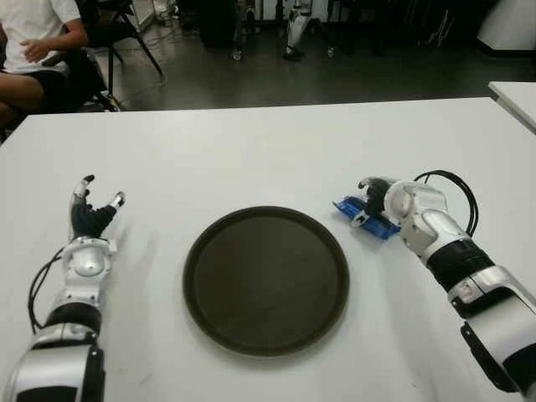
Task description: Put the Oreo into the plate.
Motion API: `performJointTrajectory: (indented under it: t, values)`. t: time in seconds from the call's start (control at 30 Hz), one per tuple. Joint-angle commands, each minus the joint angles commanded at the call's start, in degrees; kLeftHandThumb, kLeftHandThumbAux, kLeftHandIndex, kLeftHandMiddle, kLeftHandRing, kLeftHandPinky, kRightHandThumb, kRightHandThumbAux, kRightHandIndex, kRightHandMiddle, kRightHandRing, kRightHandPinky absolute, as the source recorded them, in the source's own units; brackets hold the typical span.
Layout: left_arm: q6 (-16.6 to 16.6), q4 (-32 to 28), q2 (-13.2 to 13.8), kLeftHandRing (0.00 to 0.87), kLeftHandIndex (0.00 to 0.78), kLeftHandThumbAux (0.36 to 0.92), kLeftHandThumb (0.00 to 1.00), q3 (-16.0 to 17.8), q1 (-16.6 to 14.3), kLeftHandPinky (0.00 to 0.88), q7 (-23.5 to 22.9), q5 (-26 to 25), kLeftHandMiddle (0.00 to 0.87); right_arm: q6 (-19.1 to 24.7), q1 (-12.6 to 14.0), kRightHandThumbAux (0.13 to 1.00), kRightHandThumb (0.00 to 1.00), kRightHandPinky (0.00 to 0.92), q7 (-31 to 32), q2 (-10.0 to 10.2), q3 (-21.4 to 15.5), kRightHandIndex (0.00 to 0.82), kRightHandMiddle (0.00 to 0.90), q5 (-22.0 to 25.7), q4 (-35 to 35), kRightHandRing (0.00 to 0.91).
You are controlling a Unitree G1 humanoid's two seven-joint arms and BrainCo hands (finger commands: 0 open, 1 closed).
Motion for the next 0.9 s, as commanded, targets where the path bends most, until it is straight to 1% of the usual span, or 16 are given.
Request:
performJointTrajectory:
  t: [0.1,0.17,0.2,0.23,0.3,0.33,0.37,0.4,0.43,0.47,0.5,0.6,0.7,0.9]
  values:
    - [-0.1,0.3,0.0,0.000,0.014,0.693,0.000,0.2,0.0,0.002,-0.1,-0.2,0.010,-1.1,0.8,0.765,0.000,0.000,-4.0,0.2,-0.8,0.061,0.128,0.2,0.1,0.082]
    - [-0.2,0.4,0.0,0.000,0.014,0.696,0.000,0.3,-0.1,0.003,-0.1,-0.3,0.010,-1.4,1.0,0.774,0.000,0.000,-5.1,0.3,-1.0,0.063,0.138,0.4,0.2,0.090]
    - [0.0,1.1,0.1,0.000,0.014,0.697,0.000,0.4,-0.3,0.004,-0.1,-0.4,0.010,-2.1,1.7,0.777,0.000,0.000,-8.7,0.6,-2.1,0.063,0.142,0.7,0.1,0.093]
    - [0.1,1.5,0.1,0.001,0.015,0.696,0.000,0.5,-0.5,0.007,-0.1,-0.5,0.011,-2.6,2.2,0.795,0.000,0.017,-11.5,0.9,-2.9,0.081,0.160,1.0,0.0,0.113]
    - [0.2,2.0,0.1,0.004,0.017,0.695,0.000,0.7,-0.8,0.017,-0.1,-0.6,0.013,-3.2,2.7,0.836,0.000,0.059,-14.6,1.2,-3.8,0.123,0.204,1.3,0.0,0.161]
    - [0.2,2.0,0.0,0.004,0.017,0.694,0.000,0.9,-0.8,0.018,-0.2,-0.8,0.013,-4.5,3.2,0.842,0.000,0.065,-17.7,1.7,-5.5,0.129,0.210,2.5,0.5,0.167]
    - [0.3,2.1,-0.1,0.008,0.020,0.693,0.000,1.0,-0.9,0.024,-0.2,-1.0,0.017,-5.4,3.6,0.803,0.247,0.302,-20.1,2.1,-6.8,0.237,0.379,3.4,0.8,0.358]
    - [0.3,2.1,-0.1,0.009,0.022,0.692,0.000,1.2,-1.0,0.028,-0.2,-1.1,0.020,-6.4,3.9,0.777,0.406,0.457,-22.5,2.4,-8.1,0.306,0.489,4.4,1.2,0.481]
    - [0.4,2.2,-0.1,0.012,0.024,0.690,0.000,1.2,-1.0,0.031,-0.2,-1.2,0.023,-7.0,4.1,0.768,0.463,0.515,-23.9,2.6,-8.8,0.331,0.540,5.0,1.5,0.535]
    - [0.3,2.3,-0.1,0.016,0.028,0.688,0.000,1.2,-1.0,0.036,-0.2,-1.2,0.027,-7.4,4.1,0.754,0.546,0.600,-24.5,2.7,-9.1,0.368,0.613,5.3,1.8,0.613]
    - [0.3,2.3,-0.1,0.018,0.030,0.687,0.000,1.2,-1.1,0.038,-0.2,-1.2,0.030,-7.7,4.0,0.745,0.599,0.654,-25.0,2.8,-9.2,0.392,0.660,5.5,2.1,0.663]
    - [0.5,2.3,-0.1,0.021,0.032,0.684,0.000,1.1,-1.2,0.043,-0.3,-1.1,0.032,-8.1,4.0,0.733,0.663,0.712,-27.4,3.4,-9.9,0.422,0.726,6.2,2.7,0.727]
    - [0.4,1.7,-0.1,0.018,0.024,0.682,0.000,0.7,-0.9,0.041,-0.2,-0.8,0.025,-8.7,4.1,0.728,0.686,0.739,-29.7,3.9,-10.8,0.433,0.758,7.2,3.0,0.754]
    - [0.1,1.5,0.0,0.024,0.022,0.693,0.000,0.5,-0.7,0.042,-0.4,-0.8,0.025,-9.8,4.1,0.724,0.698,0.766,-30.8,4.3,-12.0,0.439,0.784,9.2,3.6,0.777]
